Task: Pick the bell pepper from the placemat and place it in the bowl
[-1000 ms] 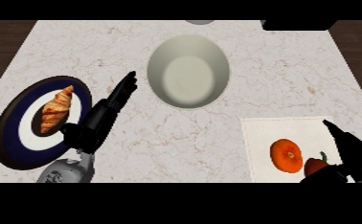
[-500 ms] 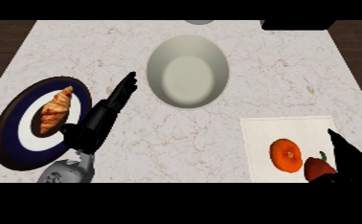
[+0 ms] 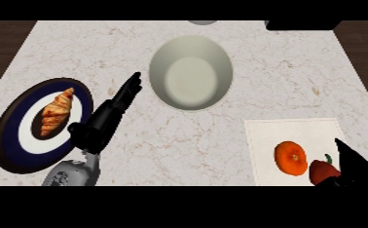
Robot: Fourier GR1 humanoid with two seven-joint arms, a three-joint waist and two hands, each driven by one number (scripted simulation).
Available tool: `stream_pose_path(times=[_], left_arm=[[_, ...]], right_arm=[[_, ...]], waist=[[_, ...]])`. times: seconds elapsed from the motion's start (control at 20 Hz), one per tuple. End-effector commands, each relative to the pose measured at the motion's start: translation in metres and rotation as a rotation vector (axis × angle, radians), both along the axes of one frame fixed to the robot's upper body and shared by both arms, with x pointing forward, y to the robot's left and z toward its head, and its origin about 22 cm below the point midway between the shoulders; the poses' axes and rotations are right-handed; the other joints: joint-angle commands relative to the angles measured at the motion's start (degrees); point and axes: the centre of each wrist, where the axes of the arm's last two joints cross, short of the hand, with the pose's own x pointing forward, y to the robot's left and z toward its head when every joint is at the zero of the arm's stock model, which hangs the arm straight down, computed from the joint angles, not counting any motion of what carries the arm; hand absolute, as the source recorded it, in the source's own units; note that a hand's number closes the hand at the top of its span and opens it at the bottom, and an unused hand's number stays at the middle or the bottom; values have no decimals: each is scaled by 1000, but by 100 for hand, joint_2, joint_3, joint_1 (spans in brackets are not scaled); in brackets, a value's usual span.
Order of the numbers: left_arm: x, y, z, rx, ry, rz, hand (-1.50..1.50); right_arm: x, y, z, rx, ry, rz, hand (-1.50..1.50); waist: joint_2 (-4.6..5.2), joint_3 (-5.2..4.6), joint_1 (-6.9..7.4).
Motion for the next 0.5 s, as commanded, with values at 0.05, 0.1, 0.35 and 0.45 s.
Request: stream_pose_path(times=[0.05,0.1,0.35,0.45], left_arm=[[0,5,-3,-2,0,16,0],[12,-2,7,20,-3,14,0],[-2,20,14,5,-6,0,0],[-12,-11,7,-2,3,-10,0]], right_arm=[[-4,-6,-25,-2,26,-35,-150],[-7,8,-12,-4,32,-51,-150],[9,-2,-22,11,-47,30,150],[19,-24,-29,-50,-82,49,150]], waist=[[-2,1,-1],[-3,0,-15],[-3,1,19],[-1,4,36]])
